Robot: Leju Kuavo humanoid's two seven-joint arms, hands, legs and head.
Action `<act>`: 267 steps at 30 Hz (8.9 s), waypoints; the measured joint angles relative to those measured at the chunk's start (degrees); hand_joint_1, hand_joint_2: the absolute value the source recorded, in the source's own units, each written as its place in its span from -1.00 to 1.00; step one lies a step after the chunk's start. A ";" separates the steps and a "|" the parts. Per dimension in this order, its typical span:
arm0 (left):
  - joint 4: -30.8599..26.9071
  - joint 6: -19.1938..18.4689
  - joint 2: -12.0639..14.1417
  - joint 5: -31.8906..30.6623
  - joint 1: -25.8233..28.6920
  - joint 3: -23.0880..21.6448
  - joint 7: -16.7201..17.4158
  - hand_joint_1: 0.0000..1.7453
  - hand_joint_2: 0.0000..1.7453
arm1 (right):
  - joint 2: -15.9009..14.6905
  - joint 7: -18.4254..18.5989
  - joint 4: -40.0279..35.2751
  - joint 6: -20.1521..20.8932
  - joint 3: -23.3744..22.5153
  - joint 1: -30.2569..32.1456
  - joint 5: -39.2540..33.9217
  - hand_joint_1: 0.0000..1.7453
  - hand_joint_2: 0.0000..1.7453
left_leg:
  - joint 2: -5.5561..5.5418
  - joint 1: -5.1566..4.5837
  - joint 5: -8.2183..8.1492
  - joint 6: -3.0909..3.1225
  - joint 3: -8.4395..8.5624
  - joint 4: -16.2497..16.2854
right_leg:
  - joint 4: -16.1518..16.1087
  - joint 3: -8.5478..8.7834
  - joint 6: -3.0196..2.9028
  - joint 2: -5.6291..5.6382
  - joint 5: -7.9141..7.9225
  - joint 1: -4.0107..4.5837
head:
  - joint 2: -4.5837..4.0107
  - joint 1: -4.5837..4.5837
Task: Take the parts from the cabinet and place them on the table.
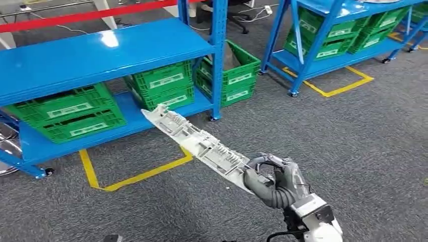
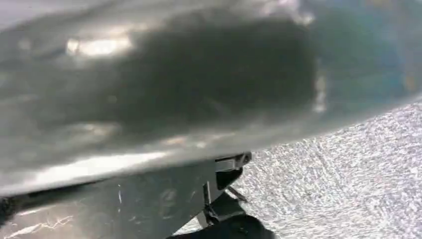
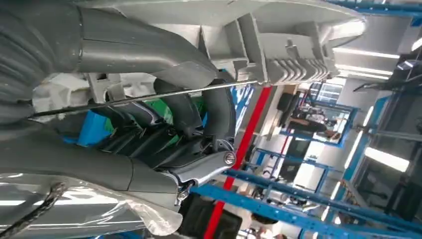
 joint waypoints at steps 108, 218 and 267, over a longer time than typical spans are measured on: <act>0.00 -1.75 -0.28 -2.62 -0.45 0.24 0.37 -1.00 -1.00 | 0.52 0.61 -3.65 -0.09 -1.22 2.58 1.16 1.00 1.00 | -2.13 0.16 -4.73 -2.09 -6.11 13.99 | -8.35 4.20 -2.79 1.50 2.10 0.38 | 0.00 0.17; 0.00 -1.16 -0.63 -5.42 -1.00 -0.52 2.60 -1.00 -1.00 | -0.28 0.42 -8.28 0.57 -0.85 1.01 0.44 1.00 1.00 | -2.15 -0.02 0.68 -0.26 -0.60 -0.10 | -7.56 3.39 -0.20 -0.77 1.60 0.03 | 0.00 0.59; 0.02 -0.85 -0.50 -6.38 -0.84 -1.42 2.75 -1.00 -1.00 | -0.17 -0.37 -8.37 0.17 -0.83 2.90 0.35 1.00 1.00 | -2.81 -0.13 -0.07 -1.33 -0.91 0.98 | -8.19 4.06 -1.55 1.30 1.70 0.59 | 0.00 0.26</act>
